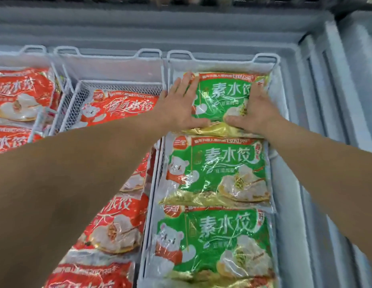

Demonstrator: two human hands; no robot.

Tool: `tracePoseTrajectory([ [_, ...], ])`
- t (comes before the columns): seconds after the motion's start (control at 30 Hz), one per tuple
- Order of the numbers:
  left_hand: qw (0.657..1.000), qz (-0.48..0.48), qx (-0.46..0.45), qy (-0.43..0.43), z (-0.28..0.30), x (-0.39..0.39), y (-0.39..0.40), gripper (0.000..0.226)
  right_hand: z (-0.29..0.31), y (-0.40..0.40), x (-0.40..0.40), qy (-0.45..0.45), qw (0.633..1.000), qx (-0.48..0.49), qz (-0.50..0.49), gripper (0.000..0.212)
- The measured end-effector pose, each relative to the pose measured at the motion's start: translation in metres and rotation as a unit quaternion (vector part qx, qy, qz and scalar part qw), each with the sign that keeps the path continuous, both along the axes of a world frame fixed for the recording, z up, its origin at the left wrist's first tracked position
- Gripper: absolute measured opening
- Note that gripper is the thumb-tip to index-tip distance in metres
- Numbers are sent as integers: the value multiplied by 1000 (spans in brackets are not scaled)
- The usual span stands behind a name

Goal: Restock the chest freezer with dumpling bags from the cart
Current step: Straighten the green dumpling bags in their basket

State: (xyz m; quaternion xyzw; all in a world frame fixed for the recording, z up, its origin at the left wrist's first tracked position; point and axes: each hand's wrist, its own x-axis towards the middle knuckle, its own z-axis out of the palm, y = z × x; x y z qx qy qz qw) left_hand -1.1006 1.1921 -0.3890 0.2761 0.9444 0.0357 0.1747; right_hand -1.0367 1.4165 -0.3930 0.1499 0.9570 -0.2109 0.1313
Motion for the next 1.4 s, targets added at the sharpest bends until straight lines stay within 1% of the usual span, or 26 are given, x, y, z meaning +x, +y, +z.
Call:
tracePoseTrajectory([
  [0.03, 1000, 8, -6, -1, 2, 3, -1, 123, 2, -4, 6, 10, 1000, 11, 0, 113],
  [0.1, 999, 23, 4, 26, 8, 23, -4, 114, 11, -19, 33, 51, 998, 33, 3, 104],
  [0.17, 997, 16, 41, 64, 13, 63, -11, 99, 18, -39, 78, 106, 994, 22, 15, 84],
  [0.2, 995, 5, 67, 69, 14, 87, -15, 92, 19, -49, 104, 119, 992, 11, 28, 74],
  [0.23, 994, -8, 85, 61, 13, 112, -20, 87, 17, -57, 129, 113, 993, -2, 47, 69],
  [0.3, 997, -39, 73, 6, 7, 153, -31, 82, 6, -68, 168, 67, 994, -13, 82, 69],
  [0.37, 997, -53, 52, -32, -4, 182, -42, 78, -3, -75, 194, 36, 994, 9, 99, 74],
  [0.4, 997, -47, 53, -33, -9, 188, -44, 77, -6, -75, 199, 29, 994, 21, 103, 75],
  [0.47, 997, -36, 62, -32, -17, 187, -44, 75, -8, -75, 197, 21, 992, 45, 120, 71],
  [0.57, 997, -38, 56, -21, -24, 163, -39, 74, -10, -68, 173, 18, 988, 74, 135, 67],
  [0.67, 997, -57, 46, -7, -29, 144, -34, 75, -12, -64, 160, 17, 988, 80, 132, 68],
  [0.8, 995, -81, 56, 4, -28, 152, -41, 78, -14, -65, 173, 20, 986, 89, 137, 67],
  [1.0, 996, -72, 47, 16, -26, 158, -45, 80, -13, -71, 176, -13, 986, 110, 127, 68],
  [1.07, 996, -66, 50, 21, -23, 160, -45, 80, -8, -73, 178, 4, 988, 108, 109, 67],
  [1.13, 995, -54, 80, 40, -19, 170, -48, 78, 6, -78, 194, 72, 993, 84, 46, 62],
  [1.17, 992, -63, 94, 54, -15, 178, -52, 77, 14, -83, 205, 112, 991, 65, 18, 57],
  [1.2, 987, -91, 111, 70, -10, 192, -57, 75, 21, -89, 222, 137, 989, 50, 4, 49],
  [1.23, 978, -130, 134, 94, -4, 202, -61, 72, 25, -92, 236, 136, 990, 40, 5, 41],
  [1.27, 968, -167, 158, 104, -1, 218, -68, 67, 28, -96, 257, 100, 994, 31, 27, 39],
  [1.3, 962, -202, 165, 83, 2, 229, -75, 62, 28, -100, 273, 49, 997, 24, 60, 44],
  [1.33, 961, -229, 149, 40, 2, 238, -81, 62, 26, -102, 287, -7, 995, 24, 99, 54],
  [1.37, 962, -252, 105, -1, 2, 246, -87, 68, 23, -102, 299, -48, 990, 33, 131, 65],
  [1.4, 961, -272, 48, -17, -2, 250, -92, 76, 18, -102, 305, -67, 985, 48, 149, 71],
])
